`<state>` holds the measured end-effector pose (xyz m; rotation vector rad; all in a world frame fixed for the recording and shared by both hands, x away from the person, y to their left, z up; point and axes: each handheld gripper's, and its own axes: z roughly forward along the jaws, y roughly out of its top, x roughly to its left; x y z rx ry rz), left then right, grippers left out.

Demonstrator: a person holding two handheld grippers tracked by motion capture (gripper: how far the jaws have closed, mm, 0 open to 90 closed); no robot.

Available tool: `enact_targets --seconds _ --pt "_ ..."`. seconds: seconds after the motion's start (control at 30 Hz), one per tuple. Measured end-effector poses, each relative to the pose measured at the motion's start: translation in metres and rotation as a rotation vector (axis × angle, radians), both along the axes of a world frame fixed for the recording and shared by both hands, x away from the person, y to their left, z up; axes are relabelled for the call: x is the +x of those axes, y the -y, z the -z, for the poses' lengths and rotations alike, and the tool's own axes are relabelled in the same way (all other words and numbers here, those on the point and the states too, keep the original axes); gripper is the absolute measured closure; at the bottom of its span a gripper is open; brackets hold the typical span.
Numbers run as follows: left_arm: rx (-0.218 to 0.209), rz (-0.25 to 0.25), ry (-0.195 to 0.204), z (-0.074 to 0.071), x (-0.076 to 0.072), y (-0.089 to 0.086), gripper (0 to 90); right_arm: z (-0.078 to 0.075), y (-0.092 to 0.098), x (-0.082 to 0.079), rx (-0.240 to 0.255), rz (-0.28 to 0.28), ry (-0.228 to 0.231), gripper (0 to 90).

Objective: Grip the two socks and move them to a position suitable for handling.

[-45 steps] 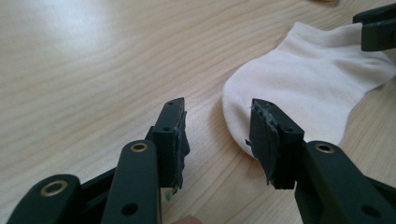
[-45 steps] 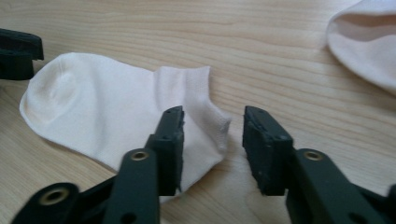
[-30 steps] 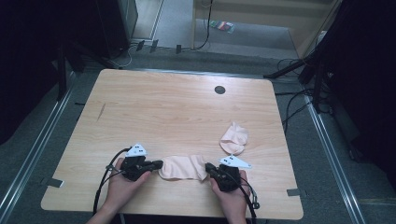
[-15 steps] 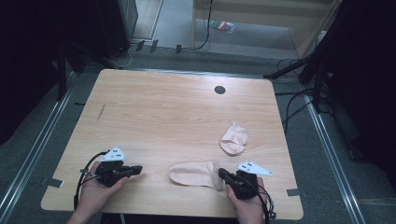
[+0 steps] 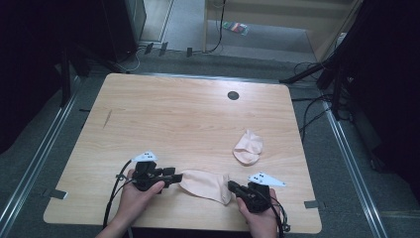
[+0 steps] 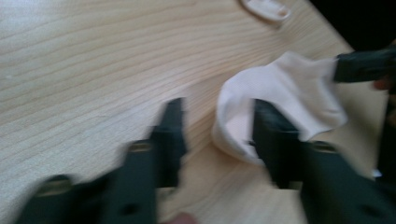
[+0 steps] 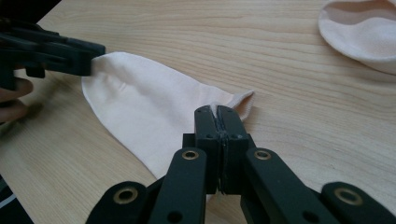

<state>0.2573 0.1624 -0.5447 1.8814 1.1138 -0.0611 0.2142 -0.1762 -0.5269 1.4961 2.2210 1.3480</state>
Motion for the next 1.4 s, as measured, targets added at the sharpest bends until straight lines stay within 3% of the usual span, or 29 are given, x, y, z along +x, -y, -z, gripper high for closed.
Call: enact_targets --seconds 0.03,0.07,0.23,0.37,0.43,0.5,0.57,0.6,0.63,0.67,0.77,0.83,0.9,0.97,1.03,1.1,1.2,1.27,1.4 --pt "0.010 0.022 -0.011 0.001 0.000 0.000 80.2 0.000 0.000 0.000 0.004 -0.003 0.004 89.4" --pt "0.027 0.043 -0.010 0.001 -0.001 0.000 90.0 0.000 0.000 0.000 0.008 -0.008 0.008 89.4" --pt "0.100 0.071 0.035 -0.012 -0.019 -0.019 90.0 -0.003 0.001 -0.004 0.010 -0.005 0.012 89.5" --pt "0.107 0.055 0.013 -0.014 -0.035 -0.045 90.0 -0.002 0.000 -0.005 0.001 -0.016 -0.003 89.6" --pt "0.134 0.061 0.001 -0.011 -0.045 -0.052 90.0 0.000 -0.004 -0.005 -0.026 -0.028 -0.006 89.6" --pt "0.127 0.075 -0.008 -0.008 -0.052 -0.054 90.0 0.002 -0.009 -0.006 -0.044 -0.042 -0.015 89.6" --pt "0.088 0.134 -0.019 -0.003 -0.056 -0.053 90.0 0.005 -0.013 -0.005 -0.041 -0.052 -0.017 88.8" --pt "0.082 0.112 -0.012 0.000 -0.057 -0.052 86.1 0.006 -0.013 -0.004 -0.036 -0.056 -0.019 83.7" --pt "0.080 0.070 0.009 0.001 -0.056 -0.052 70.1 0.007 -0.013 -0.003 -0.029 -0.047 -0.011 71.6" --pt "0.050 0.031 0.027 0.000 -0.055 -0.054 55.0 0.007 -0.013 -0.002 -0.020 -0.028 0.009 61.2" --pt "-0.037 0.021 0.063 -0.008 -0.052 -0.057 64.7 0.000 -0.011 -0.006 0.018 -0.028 0.059 72.1" --pt "-0.019 0.029 0.104 -0.013 -0.053 -0.052 78.4 -0.005 -0.016 -0.012 0.038 -0.076 0.080 80.3" --pt "-0.024 0.065 0.106 -0.014 -0.054 -0.046 88.5 -0.003 -0.025 -0.015 0.030 -0.110 0.076 86.5" --pt "0.032 0.083 0.100 -0.012 -0.054 -0.038 90.0 0.005 -0.040 -0.018 -0.010 -0.165 0.052 88.6" --pt "0.088 0.108 0.093 -0.007 -0.054 -0.032 90.0 0.011 -0.048 -0.018 -0.042 -0.175 0.044 88.8" --pt "0.178 0.109 0.094 -0.001 -0.054 -0.027 90.0 0.016 -0.053 -0.016 -0.076 -0.175 0.041 88.8" --pt "0.185 0.097 0.084 0.003 -0.051 -0.026 87.9 0.023 -0.058 -0.014 -0.151 -0.158 0.037 90.0" --pt "0.189 0.081 0.090 0.003 -0.047 -0.023 87.3 0.023 -0.057 -0.014 -0.149 -0.149 0.039 90.0" --pt "0.178 0.080 0.098 0.004 -0.032 -0.012 87.8 0.021 -0.051 -0.009 -0.191 -0.104 0.047 90.0"
